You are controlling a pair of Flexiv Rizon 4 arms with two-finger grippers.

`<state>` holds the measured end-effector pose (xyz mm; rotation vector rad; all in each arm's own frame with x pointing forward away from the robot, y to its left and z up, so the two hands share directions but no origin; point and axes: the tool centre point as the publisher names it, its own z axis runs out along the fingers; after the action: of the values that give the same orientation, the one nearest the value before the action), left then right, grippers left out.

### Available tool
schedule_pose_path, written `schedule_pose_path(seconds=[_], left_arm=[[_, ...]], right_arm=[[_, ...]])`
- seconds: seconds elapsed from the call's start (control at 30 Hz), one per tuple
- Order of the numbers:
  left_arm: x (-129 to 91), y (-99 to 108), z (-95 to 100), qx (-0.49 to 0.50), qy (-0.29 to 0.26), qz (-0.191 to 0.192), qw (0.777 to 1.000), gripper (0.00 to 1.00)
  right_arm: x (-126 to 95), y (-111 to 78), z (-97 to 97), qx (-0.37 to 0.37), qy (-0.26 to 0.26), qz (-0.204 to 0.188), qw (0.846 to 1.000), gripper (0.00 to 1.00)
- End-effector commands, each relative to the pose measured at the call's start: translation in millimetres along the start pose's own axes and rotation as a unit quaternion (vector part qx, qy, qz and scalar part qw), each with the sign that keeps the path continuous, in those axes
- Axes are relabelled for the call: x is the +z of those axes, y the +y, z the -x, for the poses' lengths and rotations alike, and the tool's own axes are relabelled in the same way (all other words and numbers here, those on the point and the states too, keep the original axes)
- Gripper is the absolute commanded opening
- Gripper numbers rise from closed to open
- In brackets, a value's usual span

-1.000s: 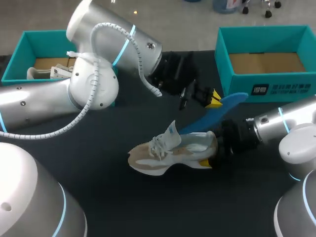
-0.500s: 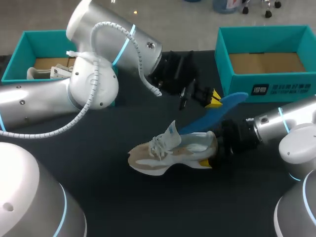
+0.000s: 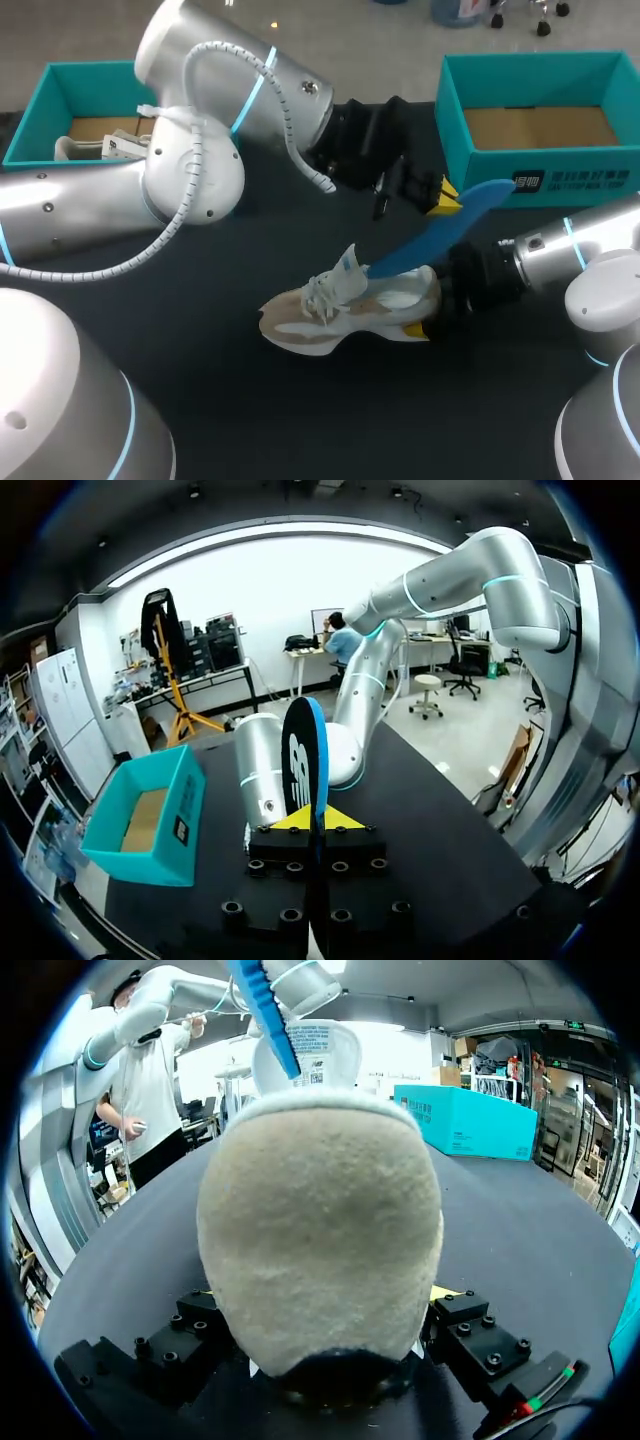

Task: Take the shoe out of the shoebox, open the shoe tongue, remove and reinsert the insole, then place the shoe into the shoebox

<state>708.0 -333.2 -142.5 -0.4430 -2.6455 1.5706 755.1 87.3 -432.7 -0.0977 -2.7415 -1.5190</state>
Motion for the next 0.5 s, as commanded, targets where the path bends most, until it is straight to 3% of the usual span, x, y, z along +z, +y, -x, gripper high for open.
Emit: schedule_pose_path(seconds=[0.03,0.23,0.5], left_arm=[[-1,-4,-4.1,-0.009,-0.004,-0.009,1.000,0.00],[-15,-18,-14.1,-0.063,0.014,-0.042,0.997,0.00],[-38,-60,-19.4,-0.098,0.036,-0.138,0.985,0.00]], right_arm=[[3,-3.4,-1.8,0.000,0.000,-0.002,1.000,0.12],[3,-3.4,-1.8,0.000,0.000,-0.002,1.000,0.16],[3,-3.4,-1.8,0.000,0.000,-0.002,1.000,0.22]])
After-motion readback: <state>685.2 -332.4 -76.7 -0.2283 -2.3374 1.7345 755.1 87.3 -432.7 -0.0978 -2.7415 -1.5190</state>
